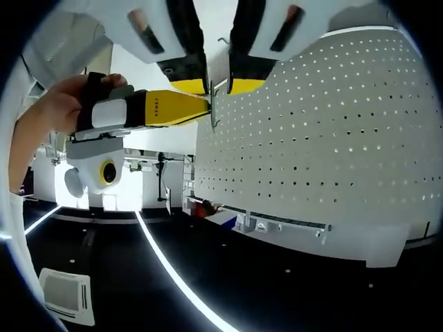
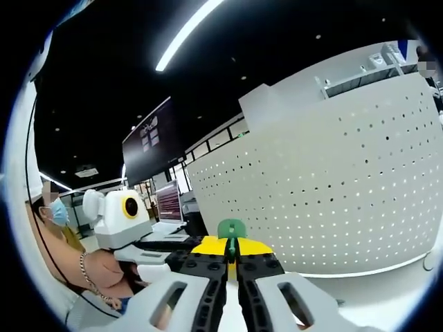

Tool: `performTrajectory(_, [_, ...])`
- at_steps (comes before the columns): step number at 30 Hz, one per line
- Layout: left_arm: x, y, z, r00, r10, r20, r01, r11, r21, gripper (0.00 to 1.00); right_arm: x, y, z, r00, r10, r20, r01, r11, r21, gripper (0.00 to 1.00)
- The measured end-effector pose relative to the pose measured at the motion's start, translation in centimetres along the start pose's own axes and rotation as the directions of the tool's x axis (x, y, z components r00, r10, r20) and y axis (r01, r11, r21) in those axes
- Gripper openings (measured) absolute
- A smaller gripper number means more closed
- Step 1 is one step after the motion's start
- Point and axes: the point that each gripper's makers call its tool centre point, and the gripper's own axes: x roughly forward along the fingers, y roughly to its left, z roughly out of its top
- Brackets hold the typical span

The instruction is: Insert the hook assembly into the mounting plate slot until the hook locks in place.

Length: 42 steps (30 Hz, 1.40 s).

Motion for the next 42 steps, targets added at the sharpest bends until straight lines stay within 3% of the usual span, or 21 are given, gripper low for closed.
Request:
performTrajectory(2, [0.1, 0.3, -0.7, 0.999, -0.004, -0.038, 0.004, 1.0, -0.01, 0.28, 0.0, 0.0, 0.0, 1.0, 0.001, 0.002, -0.001, 1.0, 0.003, 0.0])
performTrajectory(10, [0.4, 0.5, -1.7, 0.997, -0.006, -0.078, 0.005, 1.0, -0.005, 0.67, 0.0, 0.0, 0.0, 1.0, 0.0, 0.007, 0.0, 1.0, 0.004, 0.0])
performTrajectory(16, [0.7, 0.6, -2.3, 0.995, 0.004, -0.101, -0.004, 1.0, -0.001, 0.85, -0.1, -0.2, 0.1, 1.0, -0.006, 0.009, 0.006, 1.0, 0.008, 0.0])
performTrajectory(24, [0.5, 0.4, -3.0, 0.992, -0.009, -0.125, 0.009, 1.0, -0.002, 0.83, 0.0, -0.1, 0.3, 1.0, -0.01, -0.003, 0.01, 1.0, -0.028, 0.01])
performTrajectory(26, [0.4, 0.4, -3.0, 0.992, -0.01, -0.122, 0.009, 1.0, -0.006, 0.82, 0.0, -0.3, 0.6, 1.0, -0.023, -0.015, 0.021, 0.994, -0.103, 0.01])
performTrajectory(28, [0.3, 0.4, -3.4, 0.99, -0.012, -0.138, 0.011, 1.0, -0.008, 0.81, -0.1, -0.6, 0.7, 0.996, -0.066, -0.055, 0.051, 0.969, -0.241, 0.01])
performTrajectory(30, [0.2, 0.4, -3.7, 0.99, -0.012, -0.142, 0.011, 1.0, -0.008, 0.81, -0.1, -1.0, 0.7, 0.989, -0.119, -0.089, 0.075, 0.916, -0.393, 0.01])
performTrajectory(31, [0.1, 0.5, -3.8, 0.989, -0.01, -0.144, 0.009, 1.0, -0.01, 0.81, 0.0, -1.1, 0.7, 0.988, -0.126, -0.088, 0.079, 0.909, -0.409, 0.01])
performTrajectory(34, [0.0, 0.6, -4.1, 0.989, -0.006, -0.149, 0.003, 1.0, -0.017, 0.81, 0.0, -1.1, 1.0, 0.989, -0.131, -0.071, 0.09, 0.904, -0.418, 0.01])
performTrajectory(42, [-0.2, 0.6, -4.3, 0.988, -0.003, -0.154, 0.001, 1.0, -0.013, 0.8, 0.2, -2.0, 1.2, 0.988, -0.143, -0.064, 0.11, 0.923, -0.368, 0.01])
